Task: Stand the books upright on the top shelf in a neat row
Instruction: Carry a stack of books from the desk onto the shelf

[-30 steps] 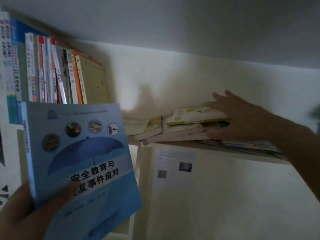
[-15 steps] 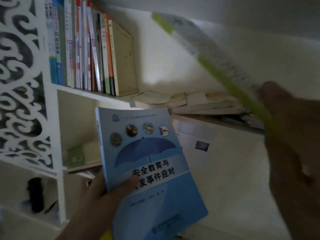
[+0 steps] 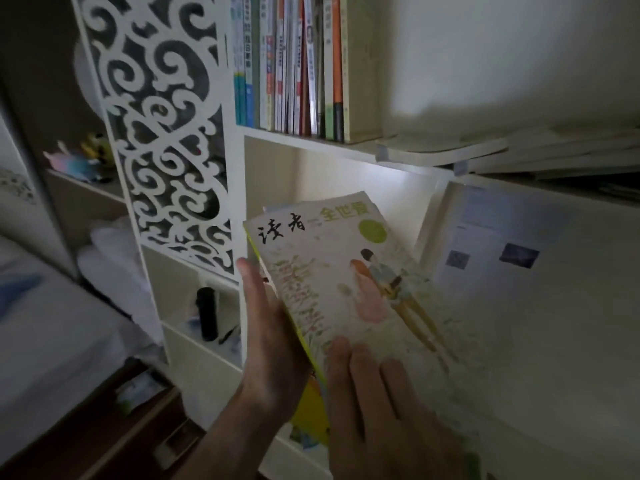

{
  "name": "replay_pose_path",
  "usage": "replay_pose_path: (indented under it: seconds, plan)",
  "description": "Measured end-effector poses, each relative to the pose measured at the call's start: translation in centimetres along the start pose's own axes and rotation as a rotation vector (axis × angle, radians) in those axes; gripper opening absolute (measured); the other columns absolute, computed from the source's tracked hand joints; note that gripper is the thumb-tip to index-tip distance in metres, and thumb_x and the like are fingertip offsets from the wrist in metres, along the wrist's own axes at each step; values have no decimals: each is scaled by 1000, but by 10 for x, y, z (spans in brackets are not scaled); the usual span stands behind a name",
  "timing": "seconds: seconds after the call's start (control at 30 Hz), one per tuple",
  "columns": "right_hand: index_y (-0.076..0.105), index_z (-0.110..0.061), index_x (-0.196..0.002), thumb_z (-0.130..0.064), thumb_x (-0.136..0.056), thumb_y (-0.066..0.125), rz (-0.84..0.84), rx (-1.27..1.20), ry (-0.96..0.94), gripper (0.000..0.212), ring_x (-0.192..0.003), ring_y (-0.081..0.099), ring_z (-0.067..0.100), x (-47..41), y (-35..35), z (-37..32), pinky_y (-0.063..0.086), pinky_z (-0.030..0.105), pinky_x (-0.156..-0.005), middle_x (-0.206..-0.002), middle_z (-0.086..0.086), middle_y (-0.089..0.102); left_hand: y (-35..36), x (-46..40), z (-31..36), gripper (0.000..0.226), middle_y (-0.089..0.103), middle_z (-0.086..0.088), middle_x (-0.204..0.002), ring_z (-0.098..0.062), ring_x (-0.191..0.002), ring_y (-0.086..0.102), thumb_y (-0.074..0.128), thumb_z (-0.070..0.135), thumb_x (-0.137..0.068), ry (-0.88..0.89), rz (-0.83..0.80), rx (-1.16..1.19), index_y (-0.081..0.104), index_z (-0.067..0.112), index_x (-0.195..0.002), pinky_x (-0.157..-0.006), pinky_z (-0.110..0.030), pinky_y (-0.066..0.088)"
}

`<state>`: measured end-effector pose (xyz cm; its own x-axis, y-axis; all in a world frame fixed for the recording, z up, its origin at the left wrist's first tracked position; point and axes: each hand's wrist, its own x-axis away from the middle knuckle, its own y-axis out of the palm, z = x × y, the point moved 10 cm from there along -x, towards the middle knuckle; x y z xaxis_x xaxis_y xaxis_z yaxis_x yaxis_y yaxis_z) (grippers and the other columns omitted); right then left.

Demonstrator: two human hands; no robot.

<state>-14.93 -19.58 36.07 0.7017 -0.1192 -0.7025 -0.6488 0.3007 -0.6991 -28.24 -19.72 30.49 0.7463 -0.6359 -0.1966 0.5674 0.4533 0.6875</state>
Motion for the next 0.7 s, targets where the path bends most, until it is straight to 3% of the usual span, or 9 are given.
replay_pose_path:
  seconds: [0.07,0.13,0.2,0.27,0.3,0.37,0.47,0.57,0.7]
  plan:
    - [82,-15,-99,-29,-91,61,-15,-121,-119,26,-77,72,23,4,6,-11,57,31,-59,-97,2,75,-14,0,5,59,64,-22,-139,-43,-124,65,68,40,-95,4,85,-122,56,8,-143,-101,-57,54]
    - [76,-25,-104,-58,-91,55,-78,-415,-87,41,-94,63,18,0,11,6,54,31,-78,-106,-5,66,-38,3,16,44,75,-15,-123,-36,-107,74,74,14,-88,32,207,-330,65,8,-131,-84,-45,64]
    - [66,-39,-118,-86,-76,48,-204,-662,295,65,-108,52,9,-2,41,67,45,29,-91,-116,-17,55,-56,4,19,34,79,-10,-111,-32,-97,77,71,11,-88,-10,214,-446,70,9,-122,-73,-37,65]
    - [50,-38,-139,-91,-56,59,-379,-839,786,99,-117,53,9,33,95,120,49,35,-98,-131,-14,51,-67,8,5,28,80,-9,-106,-31,-92,78,70,12,-90,-115,183,-517,71,11,-118,-67,-34,64]
    - [49,-31,-143,-86,-55,70,-507,-1064,991,106,-119,59,16,64,131,124,53,42,-99,-136,-7,55,-74,12,-12,28,80,-9,-106,-31,-92,78,70,14,-90,-174,163,-543,71,12,-118,-67,-34,64]
    - [63,-18,-134,-60,-73,82,-612,-1432,1258,77,-112,69,30,129,178,118,55,49,-100,-129,10,69,-85,26,-61,31,79,-10,-108,-34,-94,77,72,18,-90,-305,100,-607,71,13,-120,-71,-40,64]
    - [73,-16,-120,-29,-93,73,-562,-1385,1403,29,-91,77,22,223,205,140,63,38,-81,-103,5,79,-97,52,-156,30,77,-14,-116,-39,-101,75,74,21,-92,-519,-11,-676,71,14,-121,-85,-54,62]
    - [66,-16,-129,-12,-93,72,-509,-1452,1465,37,-98,76,28,304,218,166,62,46,-84,-111,7,77,-99,59,-244,33,78,-2,-117,-29,-106,75,70,17,-97,-568,-170,-868,64,20,-129,-84,-44,64]
    - [67,-10,-125,3,-88,72,-238,-1275,1574,40,-103,74,28,398,204,239,60,53,-88,-114,6,77,-70,71,-372,42,72,-3,-126,-28,-118,69,71,31,-97,-603,-396,-977,56,29,-136,-98,-54,57]
